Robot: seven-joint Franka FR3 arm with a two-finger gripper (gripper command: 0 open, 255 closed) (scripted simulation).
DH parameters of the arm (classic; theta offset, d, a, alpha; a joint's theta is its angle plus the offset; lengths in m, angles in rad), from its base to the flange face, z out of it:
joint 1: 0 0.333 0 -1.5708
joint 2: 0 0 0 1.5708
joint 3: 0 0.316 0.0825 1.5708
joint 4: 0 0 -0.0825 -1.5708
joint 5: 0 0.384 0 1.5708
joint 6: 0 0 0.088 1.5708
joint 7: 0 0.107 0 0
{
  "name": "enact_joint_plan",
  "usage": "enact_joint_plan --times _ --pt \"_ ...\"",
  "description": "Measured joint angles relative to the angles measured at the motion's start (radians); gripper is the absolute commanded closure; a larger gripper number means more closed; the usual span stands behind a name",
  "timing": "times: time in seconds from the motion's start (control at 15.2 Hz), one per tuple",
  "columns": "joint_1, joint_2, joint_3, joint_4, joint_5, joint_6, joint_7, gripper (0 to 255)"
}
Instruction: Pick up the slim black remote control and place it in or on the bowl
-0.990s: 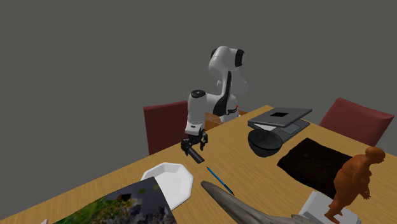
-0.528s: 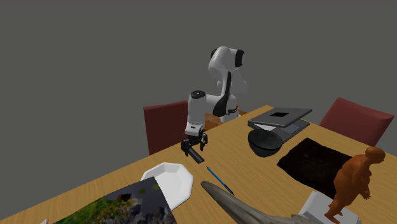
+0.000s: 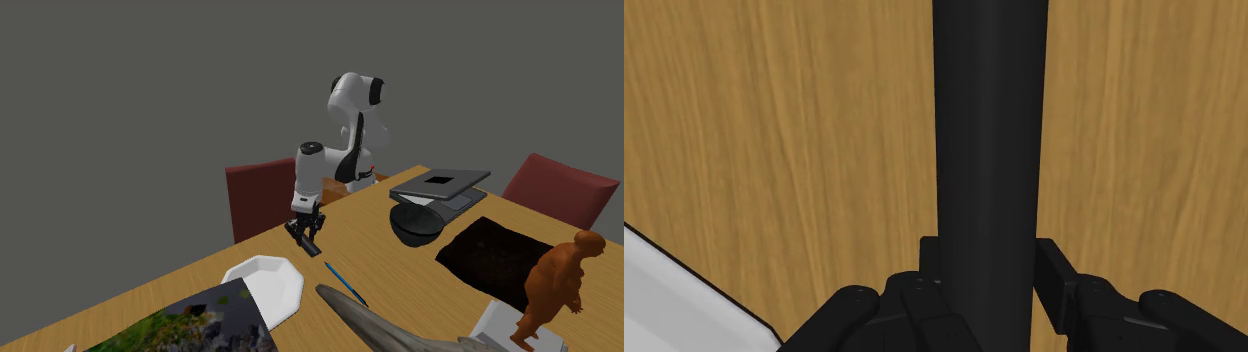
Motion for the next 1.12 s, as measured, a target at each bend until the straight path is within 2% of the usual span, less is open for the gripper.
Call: enact_joint_plan --times 0.26,1.12 --pt "0.000 -0.006 0.000 0.005 0.000 -0.013 0.001 255" --pt "-0.001 -0.086 0.001 0.064 0.004 -0.152 -0.006 255"
